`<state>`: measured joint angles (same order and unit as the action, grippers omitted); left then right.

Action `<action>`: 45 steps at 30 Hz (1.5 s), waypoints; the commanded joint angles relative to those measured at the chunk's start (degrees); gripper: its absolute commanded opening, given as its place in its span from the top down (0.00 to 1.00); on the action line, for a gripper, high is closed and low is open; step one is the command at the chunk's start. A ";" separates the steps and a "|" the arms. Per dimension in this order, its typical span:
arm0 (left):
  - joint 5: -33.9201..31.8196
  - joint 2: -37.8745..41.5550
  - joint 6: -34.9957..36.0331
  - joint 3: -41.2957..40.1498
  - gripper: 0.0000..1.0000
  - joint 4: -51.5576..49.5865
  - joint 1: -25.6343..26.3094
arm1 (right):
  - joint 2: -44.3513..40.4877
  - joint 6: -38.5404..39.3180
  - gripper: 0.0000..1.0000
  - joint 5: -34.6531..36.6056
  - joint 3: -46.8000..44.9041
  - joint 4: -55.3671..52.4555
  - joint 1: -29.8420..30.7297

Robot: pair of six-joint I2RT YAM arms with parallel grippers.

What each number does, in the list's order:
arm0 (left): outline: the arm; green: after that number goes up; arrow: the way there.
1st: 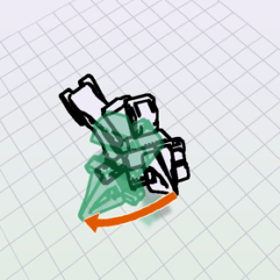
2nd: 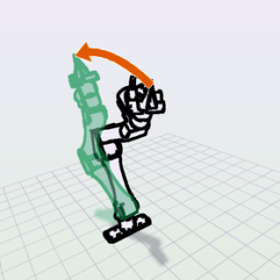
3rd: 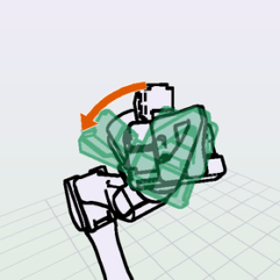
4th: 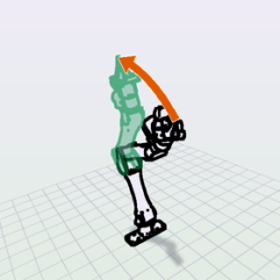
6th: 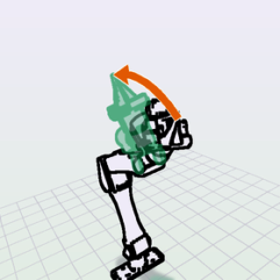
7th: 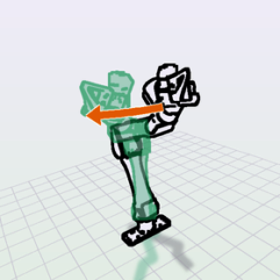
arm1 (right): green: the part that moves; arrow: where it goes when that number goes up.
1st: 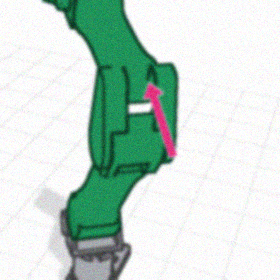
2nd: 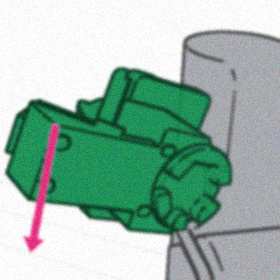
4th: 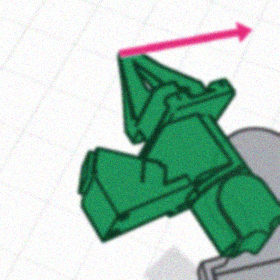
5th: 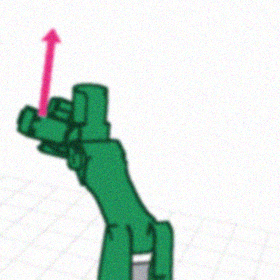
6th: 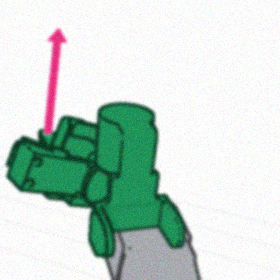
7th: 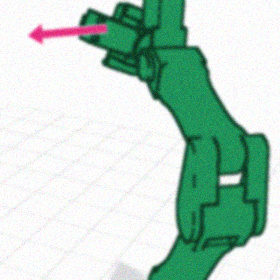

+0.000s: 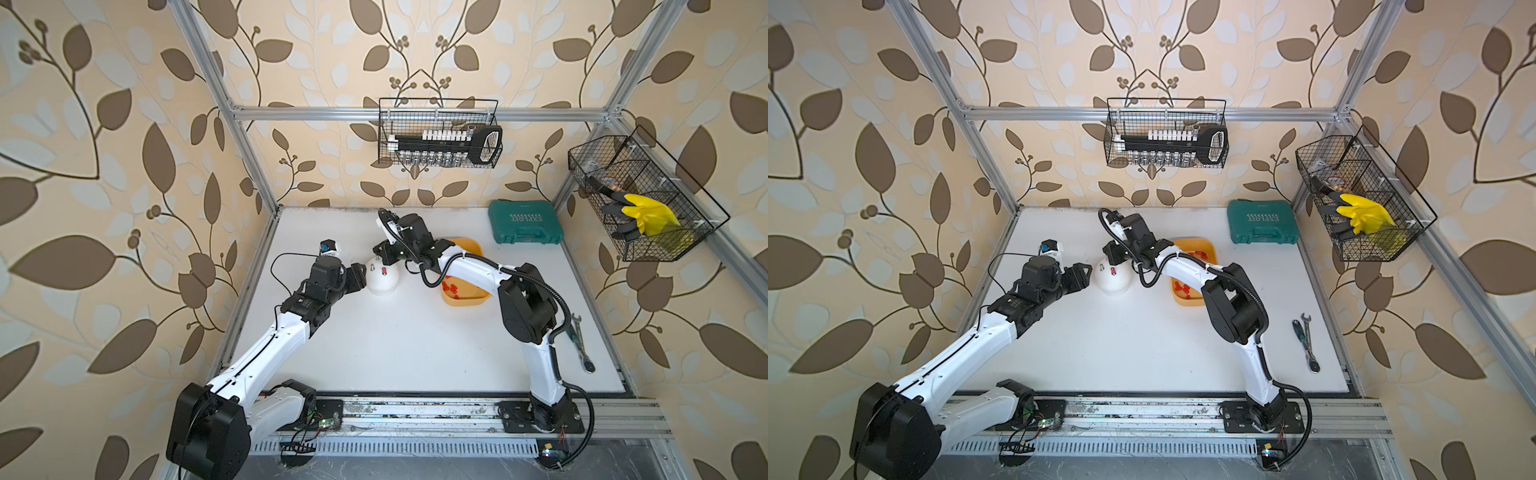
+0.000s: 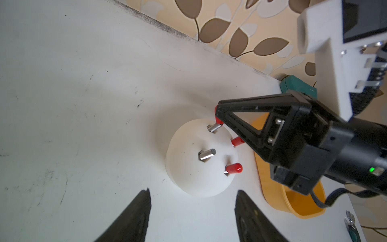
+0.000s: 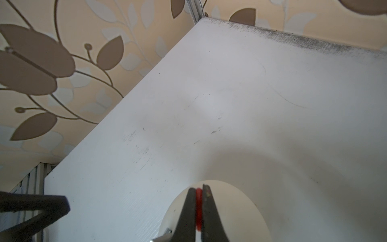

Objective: Cover the protruding screws with screw protection sleeves
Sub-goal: Attach the screw protection sleeve to the screw.

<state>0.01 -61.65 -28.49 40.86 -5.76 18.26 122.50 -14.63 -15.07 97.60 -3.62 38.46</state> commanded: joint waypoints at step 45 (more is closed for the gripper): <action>-0.05 -1.63 1.33 -0.61 0.34 3.83 -0.51 | -9.39 -1.63 0.93 -5.19 -25.18 28.37 -3.05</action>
<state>-0.01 -63.24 -28.47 40.82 -4.38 18.26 113.95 -15.73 -18.04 74.02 22.31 35.73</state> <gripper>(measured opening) 0.658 0.073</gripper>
